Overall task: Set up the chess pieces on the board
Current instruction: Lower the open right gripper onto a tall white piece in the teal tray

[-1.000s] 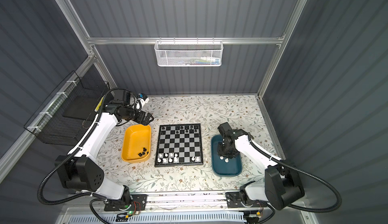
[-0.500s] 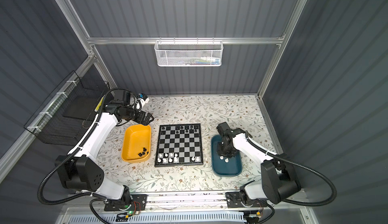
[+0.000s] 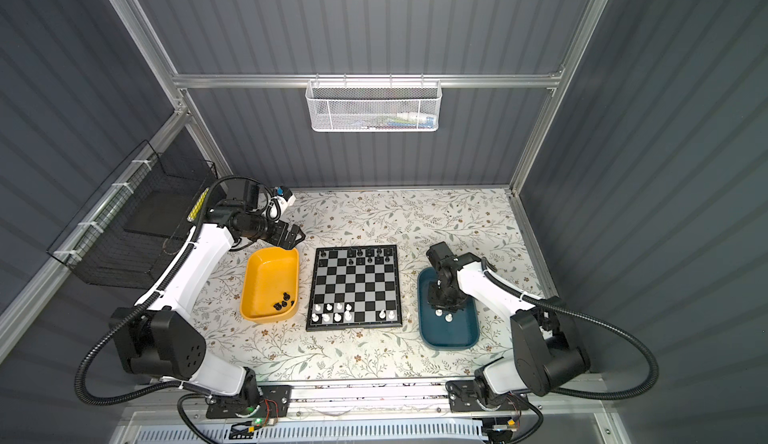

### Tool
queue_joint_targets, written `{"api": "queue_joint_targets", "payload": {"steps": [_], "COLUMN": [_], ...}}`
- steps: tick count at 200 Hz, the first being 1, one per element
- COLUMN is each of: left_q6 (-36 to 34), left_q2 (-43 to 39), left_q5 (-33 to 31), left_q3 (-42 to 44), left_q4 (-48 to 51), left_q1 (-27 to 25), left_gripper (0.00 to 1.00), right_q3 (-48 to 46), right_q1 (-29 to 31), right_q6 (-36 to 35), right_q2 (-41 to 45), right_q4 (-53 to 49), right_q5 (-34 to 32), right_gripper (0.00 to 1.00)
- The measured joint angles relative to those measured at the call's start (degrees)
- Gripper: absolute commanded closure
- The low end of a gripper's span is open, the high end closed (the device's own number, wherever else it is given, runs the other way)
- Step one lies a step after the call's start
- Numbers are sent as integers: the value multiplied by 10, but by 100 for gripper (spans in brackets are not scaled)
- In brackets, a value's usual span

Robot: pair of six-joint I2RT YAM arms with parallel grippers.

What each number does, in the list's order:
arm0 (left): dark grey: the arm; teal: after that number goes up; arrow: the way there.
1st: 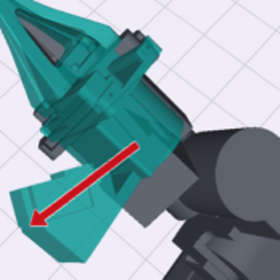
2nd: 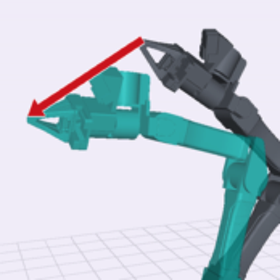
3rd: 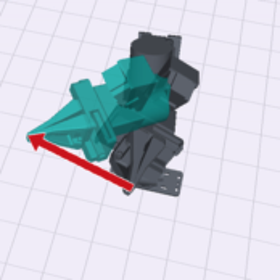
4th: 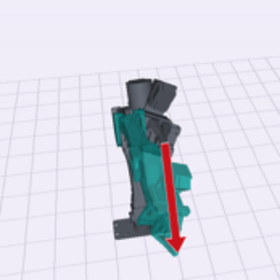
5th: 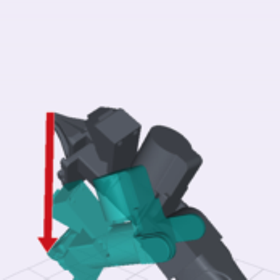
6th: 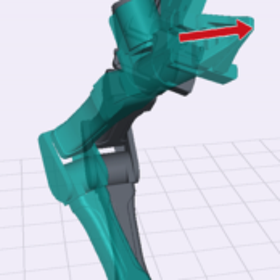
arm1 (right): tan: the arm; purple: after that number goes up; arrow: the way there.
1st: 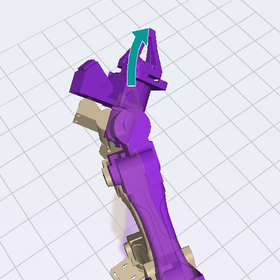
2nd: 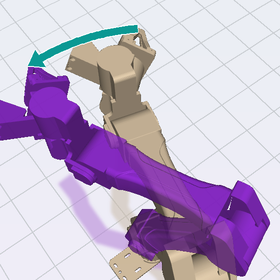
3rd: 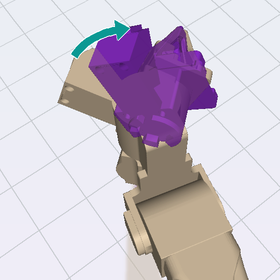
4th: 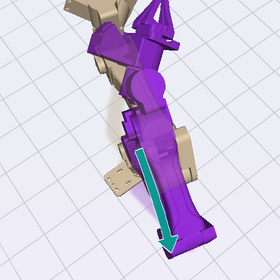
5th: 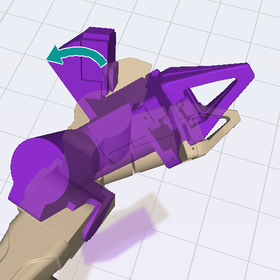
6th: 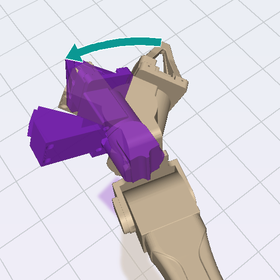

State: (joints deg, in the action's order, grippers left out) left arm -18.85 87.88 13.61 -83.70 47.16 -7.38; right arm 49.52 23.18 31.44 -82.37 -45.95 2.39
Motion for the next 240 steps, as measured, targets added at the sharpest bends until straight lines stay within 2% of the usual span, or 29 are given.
{"api": "queue_joint_targets", "payload": {"steps": [160,240], "left_q6": [0,0], "left_q2": [0,0], "left_q5": [2,6], "left_q3": [10,10], "left_q4": [0,0], "left_q1": [0,0], "left_gripper": [0,0], "right_q3": [0,0], "right_q1": [7,8], "right_q6": [-2,-2], "right_q2": [-13,-13], "right_q4": [6,10], "right_q5": [-15,-20], "right_gripper": [75,81]}}
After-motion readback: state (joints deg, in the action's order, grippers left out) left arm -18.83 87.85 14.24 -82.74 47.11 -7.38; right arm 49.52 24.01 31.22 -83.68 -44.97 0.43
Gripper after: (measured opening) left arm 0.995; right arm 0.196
